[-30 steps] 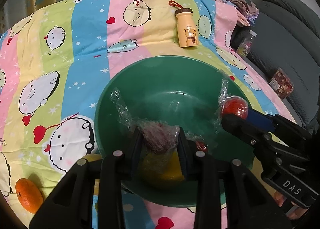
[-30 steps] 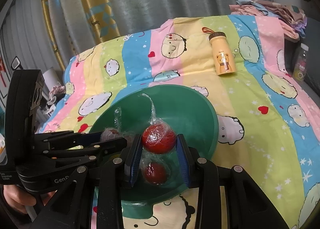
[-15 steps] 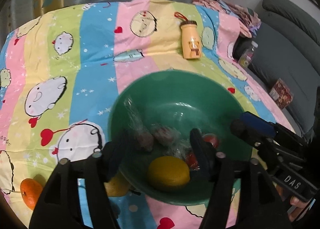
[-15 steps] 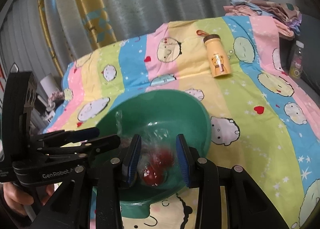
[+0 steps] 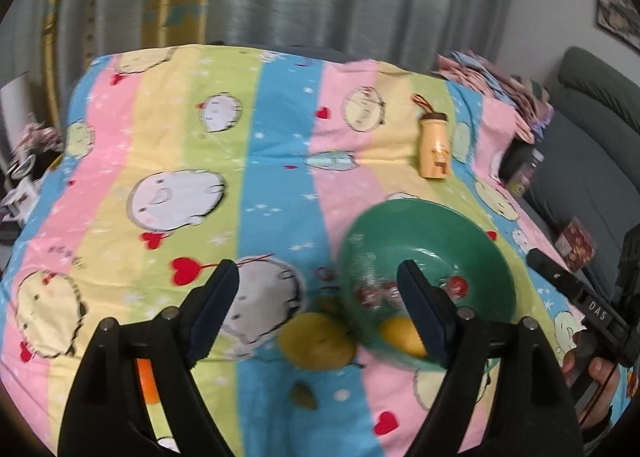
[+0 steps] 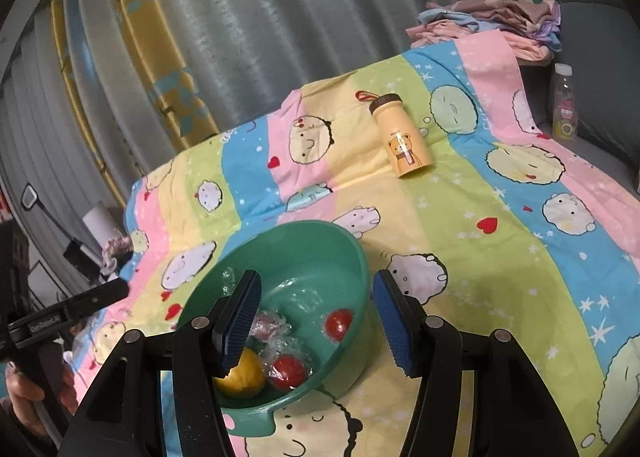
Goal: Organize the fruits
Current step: 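Withdraw both tools from the basin toward the orange on the quilt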
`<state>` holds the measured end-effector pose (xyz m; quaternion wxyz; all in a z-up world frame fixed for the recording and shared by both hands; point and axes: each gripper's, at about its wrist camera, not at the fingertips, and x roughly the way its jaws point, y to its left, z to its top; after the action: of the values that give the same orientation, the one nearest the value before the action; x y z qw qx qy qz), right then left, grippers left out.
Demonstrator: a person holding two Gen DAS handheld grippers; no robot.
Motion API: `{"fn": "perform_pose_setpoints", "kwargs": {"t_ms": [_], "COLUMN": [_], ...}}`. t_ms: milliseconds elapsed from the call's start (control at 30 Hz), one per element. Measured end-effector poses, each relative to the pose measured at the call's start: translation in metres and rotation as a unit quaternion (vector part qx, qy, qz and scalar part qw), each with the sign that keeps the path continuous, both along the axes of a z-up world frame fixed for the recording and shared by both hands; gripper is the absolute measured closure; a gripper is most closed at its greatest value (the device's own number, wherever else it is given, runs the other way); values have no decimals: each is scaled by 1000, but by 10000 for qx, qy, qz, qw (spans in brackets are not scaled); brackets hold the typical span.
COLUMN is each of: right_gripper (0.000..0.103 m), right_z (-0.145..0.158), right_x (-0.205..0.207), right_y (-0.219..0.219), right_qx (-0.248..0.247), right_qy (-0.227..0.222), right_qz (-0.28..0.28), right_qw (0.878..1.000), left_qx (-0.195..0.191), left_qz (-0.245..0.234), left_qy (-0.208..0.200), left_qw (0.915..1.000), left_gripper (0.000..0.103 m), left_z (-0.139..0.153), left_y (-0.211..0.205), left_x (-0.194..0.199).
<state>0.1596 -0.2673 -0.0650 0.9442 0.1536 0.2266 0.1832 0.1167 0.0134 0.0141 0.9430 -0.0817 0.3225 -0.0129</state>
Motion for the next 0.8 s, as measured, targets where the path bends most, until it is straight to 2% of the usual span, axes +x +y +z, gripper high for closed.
{"fn": "perform_pose_setpoints", "kwargs": {"t_ms": [233,433,500,600,800], "right_gripper": [44,44,44,37,36], "right_z": [3,6,6,7,4], "right_x": [-7,-15,-21,-29,-59], "right_y": [5,16,21,29,47], "right_qx": [106,112,81,97,246], "right_qy": [-144,-267,-333,-391,-501], "right_qz": [289,718,927,1227,1844], "right_qw": [9994,9970,9951,9916,9813], "left_qx": [72,-123,-195,-211,-288], "left_qz": [356,638,661,669,722], "left_qy": [190,411,474,487,444], "left_qw": [9992,9970,9965,9963,9960], "left_gripper": [17,12,12,12,11], "left_z": [-16,-33,-36,-35,-31], "left_y": [26,48,53,58,74], "left_x": [-36,-61,-68,-79,-96]}}
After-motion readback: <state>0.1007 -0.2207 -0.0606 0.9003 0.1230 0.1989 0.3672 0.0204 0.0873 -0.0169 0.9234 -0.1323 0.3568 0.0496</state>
